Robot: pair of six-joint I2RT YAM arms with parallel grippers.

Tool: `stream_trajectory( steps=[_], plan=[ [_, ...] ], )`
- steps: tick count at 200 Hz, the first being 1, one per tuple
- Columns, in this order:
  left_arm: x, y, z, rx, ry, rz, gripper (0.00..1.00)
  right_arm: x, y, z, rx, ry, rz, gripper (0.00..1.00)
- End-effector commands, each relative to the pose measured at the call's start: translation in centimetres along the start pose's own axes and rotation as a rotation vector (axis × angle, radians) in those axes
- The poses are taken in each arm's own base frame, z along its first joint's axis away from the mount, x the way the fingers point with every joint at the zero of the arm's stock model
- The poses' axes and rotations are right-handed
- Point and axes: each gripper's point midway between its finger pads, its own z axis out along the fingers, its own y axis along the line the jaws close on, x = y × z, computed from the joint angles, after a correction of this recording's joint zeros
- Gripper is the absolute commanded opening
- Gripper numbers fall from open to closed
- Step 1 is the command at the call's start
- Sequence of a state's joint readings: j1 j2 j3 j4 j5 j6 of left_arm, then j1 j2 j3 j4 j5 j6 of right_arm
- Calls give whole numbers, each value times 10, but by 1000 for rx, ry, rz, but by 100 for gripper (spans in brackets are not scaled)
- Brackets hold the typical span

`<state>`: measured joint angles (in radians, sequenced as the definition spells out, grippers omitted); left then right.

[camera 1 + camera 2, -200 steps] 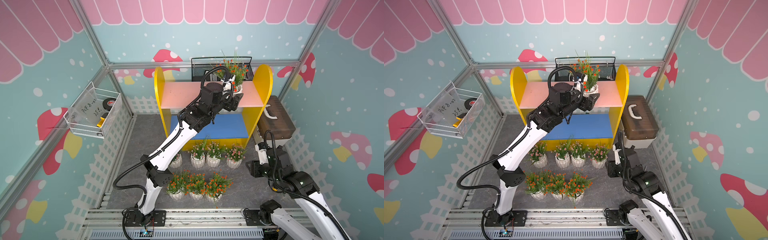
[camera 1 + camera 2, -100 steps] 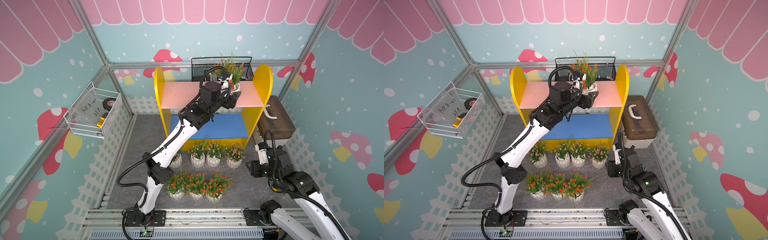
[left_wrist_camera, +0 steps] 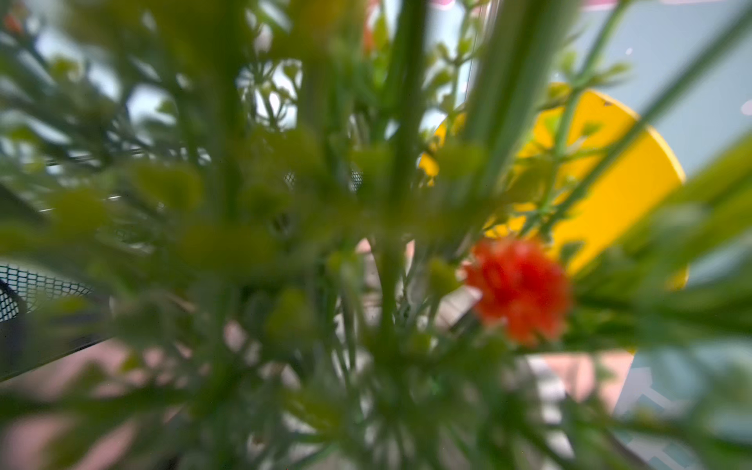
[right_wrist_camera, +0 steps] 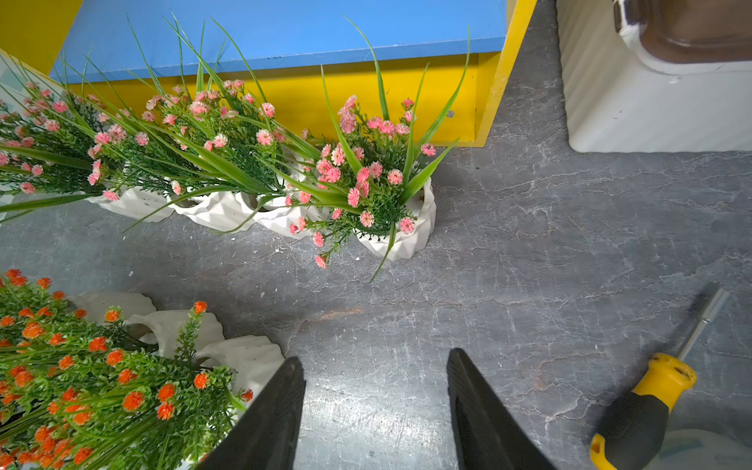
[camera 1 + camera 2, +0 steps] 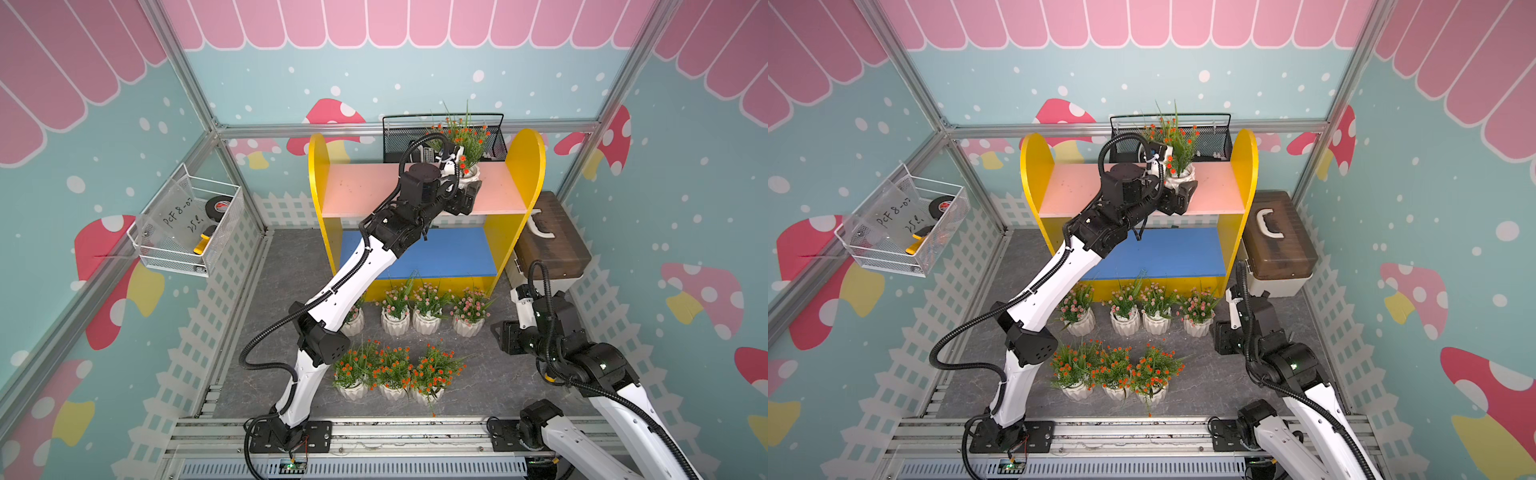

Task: Place the baby's breath potted plants on the rack by color
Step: Place the baby's breath potted plant on the rack.

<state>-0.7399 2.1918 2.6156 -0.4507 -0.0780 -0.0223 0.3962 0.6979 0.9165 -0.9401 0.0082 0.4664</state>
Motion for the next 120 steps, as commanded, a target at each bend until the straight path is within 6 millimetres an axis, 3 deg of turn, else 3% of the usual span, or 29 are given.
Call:
stream_trajectory(
  steps=[1, 120],
  plan=[
    [-37, 6, -12, 14, -100, 1, 99, 1, -3, 2, 16, 0, 10, 57],
    [-27, 4, -42, 45, -33, 41, 99, 1, -4, 3, 22, 2, 10, 59]
  ],
)
